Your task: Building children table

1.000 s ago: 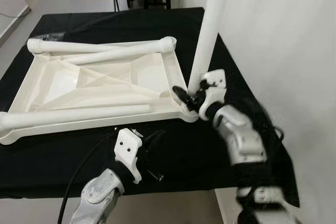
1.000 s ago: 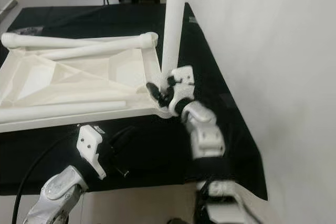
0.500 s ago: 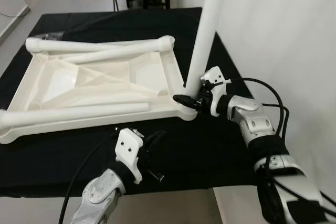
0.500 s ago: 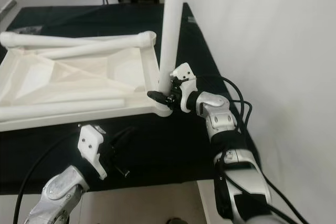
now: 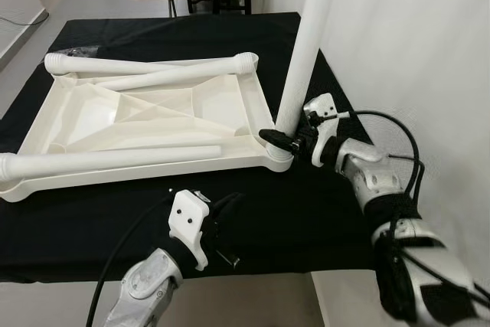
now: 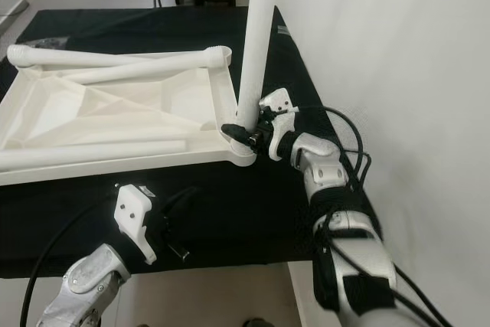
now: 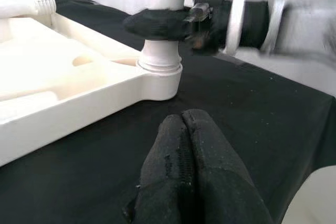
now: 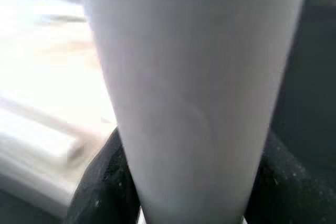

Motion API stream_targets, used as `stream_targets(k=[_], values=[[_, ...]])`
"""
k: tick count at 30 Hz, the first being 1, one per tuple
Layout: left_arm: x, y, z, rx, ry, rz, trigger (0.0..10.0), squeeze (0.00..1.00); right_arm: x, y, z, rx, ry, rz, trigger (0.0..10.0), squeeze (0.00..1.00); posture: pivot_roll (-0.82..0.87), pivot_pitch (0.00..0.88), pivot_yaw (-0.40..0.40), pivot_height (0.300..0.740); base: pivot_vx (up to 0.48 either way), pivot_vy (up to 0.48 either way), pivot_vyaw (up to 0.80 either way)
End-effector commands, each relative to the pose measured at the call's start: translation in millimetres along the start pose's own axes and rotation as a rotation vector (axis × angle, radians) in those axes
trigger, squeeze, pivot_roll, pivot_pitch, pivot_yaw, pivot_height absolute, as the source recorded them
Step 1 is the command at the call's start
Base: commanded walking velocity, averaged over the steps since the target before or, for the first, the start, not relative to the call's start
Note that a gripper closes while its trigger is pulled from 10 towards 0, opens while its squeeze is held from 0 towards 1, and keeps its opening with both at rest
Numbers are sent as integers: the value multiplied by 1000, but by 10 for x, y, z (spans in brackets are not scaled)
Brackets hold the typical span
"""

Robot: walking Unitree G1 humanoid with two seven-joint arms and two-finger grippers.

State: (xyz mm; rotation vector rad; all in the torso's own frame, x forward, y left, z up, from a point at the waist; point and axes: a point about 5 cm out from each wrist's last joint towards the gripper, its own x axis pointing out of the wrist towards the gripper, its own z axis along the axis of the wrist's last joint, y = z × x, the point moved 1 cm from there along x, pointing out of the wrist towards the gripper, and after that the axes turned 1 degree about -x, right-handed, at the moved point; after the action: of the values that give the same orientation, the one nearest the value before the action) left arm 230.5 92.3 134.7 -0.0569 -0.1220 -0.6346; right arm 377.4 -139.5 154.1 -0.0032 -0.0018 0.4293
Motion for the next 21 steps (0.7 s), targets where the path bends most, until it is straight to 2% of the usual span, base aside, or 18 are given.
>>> stream_targets(k=[1, 2, 3, 4, 5, 7, 9, 11, 12, 13, 14, 15, 16, 19, 20, 21], values=[[-25, -12, -26, -14, 11, -6, 10000, 0, -76, -169, -90, 20, 61, -164, 0, 0, 53, 116, -46, 740, 0, 0, 0], [-30, -4, -23, -13, 12, -6, 10000, 0, -163, 65, -208, 94, 76, -242, 0, 0, 44, 126, -36, 740, 0, 0, 0], [-31, 7, -24, -13, 14, -7, 10000, 0, -219, 293, -202, 66, 62, -228, 0, 0, 39, 123, -25, 740, 0, 0, 0], [-31, 7, -24, -13, 14, -7, 10000, 0, -219, 293, -202, 66, 62, -228, 0, 0, 39, 123, -25, 740, 0, 0, 0], [-32, 14, -25, -12, 15, -8, 10000, 0, -244, 452, -174, 51, 39, -184, 0, 0, 39, 123, -25, 740, 0, 0, 0], [-26, 20, -30, -13, 16, -5, 10000, 0, -229, 480, -149, 43, 30, -167, 0, 0, 33, 116, -18, 740, 0, 0, 0], [-15, 25, -35, -13, 17, -1, 10000, 0, -144, 384, -167, 36, 49, -164, 0, 0, 41, 113, -33, 740, 0, 0, 0], [-15, 25, -35, -13, 17, -1, 10000, 0, -144, 384, -167, 36, 49, -164, 0, 0, 41, 113, -33, 740, 0, 0, 0], [-10, 30, -34, -12, 16, 1, 10000, 0, -105, 344, -157, 32, 53, -167, 3608, 0, 44, 114, -36, 740, 0, 0, 0], [-10, 30, -34, -12, 16, 1, 10000, 0, -105, 344, -157, 32, 53, -167, 3608, 0, 44, 114, -36, 740, 0, 0, 0], [-6, 35, -32, -11, 14, 3, 10000, 0, -79, 305, -118, 8, 51, -191, 7020, 0, 44, 113, -34, 740, 0, 0, 0], [-2, 36, -30, -11, 13, 4, 10000, 0, -52, 269, -71, -12, 45, -200, 10000, 0, 41, 113, -30, 740, 0, 0, 0], [5, 34, -30, -12, 12, 3, 10000, 0, -1, 211, 45, -11, -2, -160, 10000, 0, 38, 113, -27, 740, 0, 0, 0], [7, 33, -30, -13, 11, 2, 10000, 0, -3, 213, 75, -7, -11, -157, 10000, 0, 38, 113, -27, 740, 0, 0, 0], [10, 32, -30, -13, 11, 1, 10000, 0, 11, 227, 145, -10, -41, -106, 10000, 1000, 35, 112, -26, 740, 0, 0, 0], [14, 30, -30, -14, 11, 0, 10000, 0, 23, 262, 234, 25, -74, -13, 10000, 1000, 35, 111, -30, 740, 0, 0, 0]])
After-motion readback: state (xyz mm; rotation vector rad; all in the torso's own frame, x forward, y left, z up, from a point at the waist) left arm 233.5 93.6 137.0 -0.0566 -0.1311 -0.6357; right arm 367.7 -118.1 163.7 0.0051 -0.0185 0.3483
